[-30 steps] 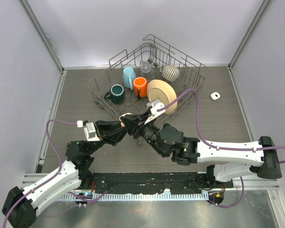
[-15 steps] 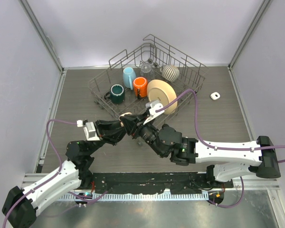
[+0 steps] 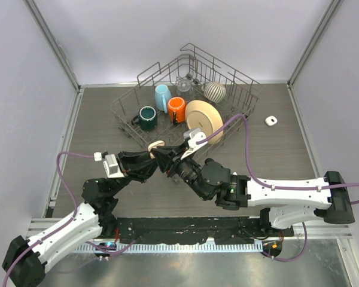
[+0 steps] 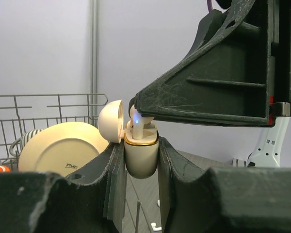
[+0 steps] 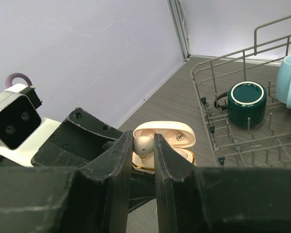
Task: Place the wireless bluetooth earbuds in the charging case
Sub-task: Place the earbud in the charging case.
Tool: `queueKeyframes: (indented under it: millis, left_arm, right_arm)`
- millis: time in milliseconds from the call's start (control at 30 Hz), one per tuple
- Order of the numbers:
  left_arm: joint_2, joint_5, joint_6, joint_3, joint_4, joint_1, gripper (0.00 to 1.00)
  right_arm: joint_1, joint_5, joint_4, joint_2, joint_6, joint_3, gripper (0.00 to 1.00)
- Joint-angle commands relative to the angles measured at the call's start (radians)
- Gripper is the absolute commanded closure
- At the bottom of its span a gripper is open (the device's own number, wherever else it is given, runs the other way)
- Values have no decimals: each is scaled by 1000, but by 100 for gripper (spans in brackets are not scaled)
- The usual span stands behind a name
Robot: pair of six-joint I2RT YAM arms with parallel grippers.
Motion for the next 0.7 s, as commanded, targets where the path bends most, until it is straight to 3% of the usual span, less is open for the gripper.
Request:
queueKeyframes:
  millis: [0,300,600,667]
  left_arm:
    - [-14,-66,13,6,111,1,100]
    - [-11,-40,13,7,108,1,100]
    - [-25,6,25,10,78,1,100]
    - [-30,8,26,10,71,1,100]
  right_arm:
    - [15,0,-32,-32,-14,-7,99]
    - [16,11,-77,-23,-7,19,96]
    - [16,26,-143,-18,18,78,83]
    - [16,26,-153,-21,32,85,74]
